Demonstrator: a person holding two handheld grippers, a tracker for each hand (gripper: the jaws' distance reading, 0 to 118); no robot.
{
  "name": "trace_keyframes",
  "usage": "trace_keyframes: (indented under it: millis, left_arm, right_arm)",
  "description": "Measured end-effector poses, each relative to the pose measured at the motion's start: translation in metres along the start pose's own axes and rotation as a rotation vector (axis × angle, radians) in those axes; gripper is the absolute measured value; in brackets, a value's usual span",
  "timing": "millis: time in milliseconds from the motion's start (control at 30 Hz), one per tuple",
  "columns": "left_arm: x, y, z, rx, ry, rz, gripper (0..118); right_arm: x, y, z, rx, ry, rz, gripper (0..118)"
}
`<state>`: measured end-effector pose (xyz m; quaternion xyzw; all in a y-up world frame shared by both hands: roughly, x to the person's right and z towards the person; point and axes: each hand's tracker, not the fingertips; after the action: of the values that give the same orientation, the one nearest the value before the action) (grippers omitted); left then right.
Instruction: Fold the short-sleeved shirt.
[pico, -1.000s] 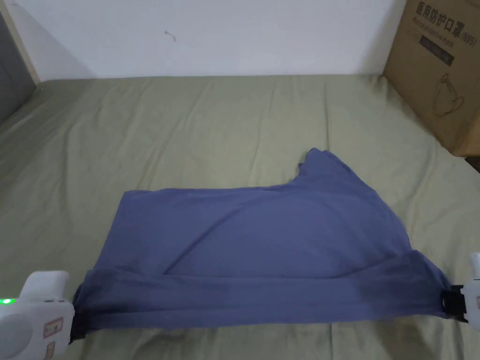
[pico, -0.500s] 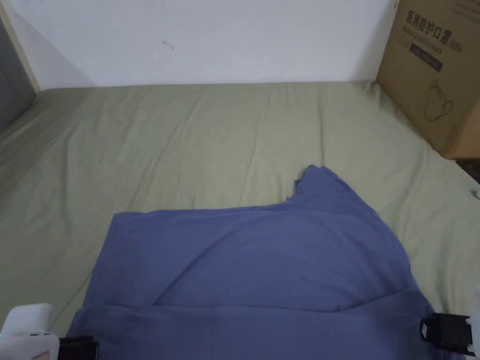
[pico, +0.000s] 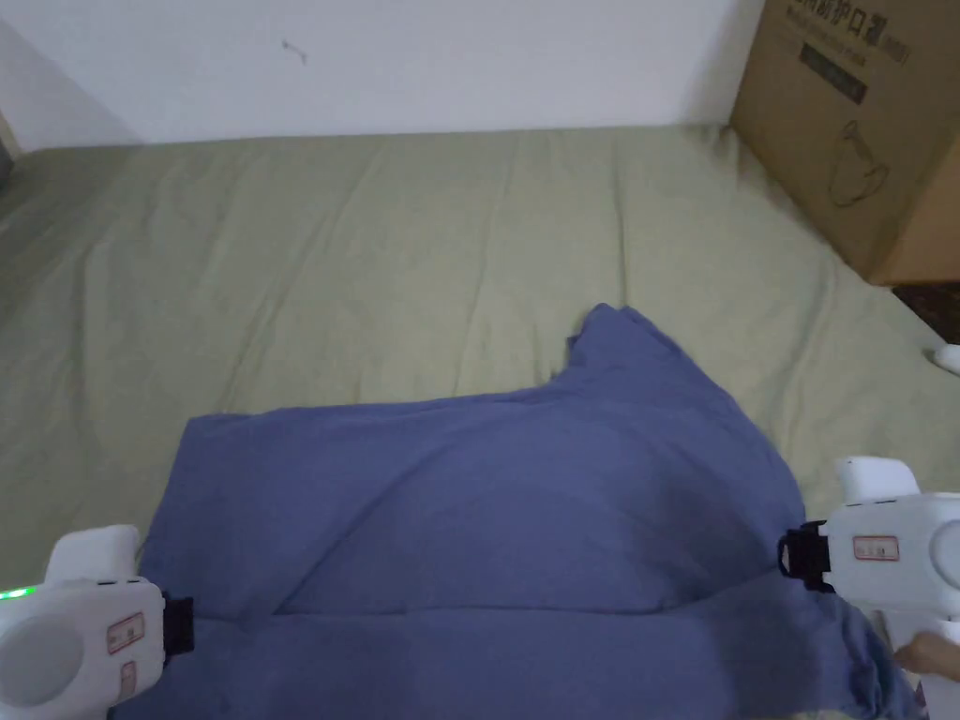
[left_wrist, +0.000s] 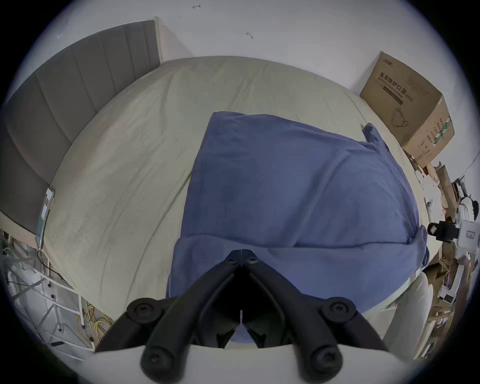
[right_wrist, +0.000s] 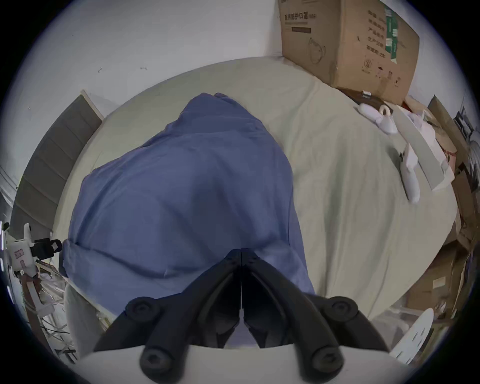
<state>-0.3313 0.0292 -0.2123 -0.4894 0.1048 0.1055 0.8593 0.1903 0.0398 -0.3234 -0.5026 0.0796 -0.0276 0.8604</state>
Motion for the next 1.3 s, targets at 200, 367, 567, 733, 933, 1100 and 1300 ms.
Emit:
trace_keyframes:
  millis: [200, 367, 567, 733, 933, 1100, 1300]
  left_arm:
    - [0.010, 0.039, -0.012, 0.015, 0.000, -0.034, 0]
    - [0.019, 0.068, -0.029, 0.017, -0.007, -0.041, 0]
    - [0.016, 0.080, -0.048, 0.003, 0.014, -0.016, 0]
    - [0.004, 0.081, -0.059, -0.010, 0.036, -0.013, 0]
    - [0.002, 0.086, -0.058, -0.011, 0.045, -0.004, 0]
    - [-0.002, 0.107, -0.068, 0.006, 0.030, -0.018, 0]
    - [-0.014, 0.171, -0.112, 0.027, 0.025, 0.049, 118]
  right_arm:
    - [-0.001, 0.098, -0.044, 0.066, 0.004, 0.035, 0]
    - [0.004, 0.169, -0.112, 0.024, -0.052, 0.105, 76]
    - [0.017, 0.197, -0.173, -0.078, -0.091, 0.081, 85]
    - [0.019, 0.193, -0.179, -0.090, -0.038, 0.068, 59]
    - [0.005, 0.197, -0.160, -0.023, 0.005, 0.086, 4]
    - [0.002, 0.202, -0.150, -0.006, -0.017, 0.107, 4]
    - [0.003, 0.202, -0.149, -0.012, -0.024, 0.115, 4]
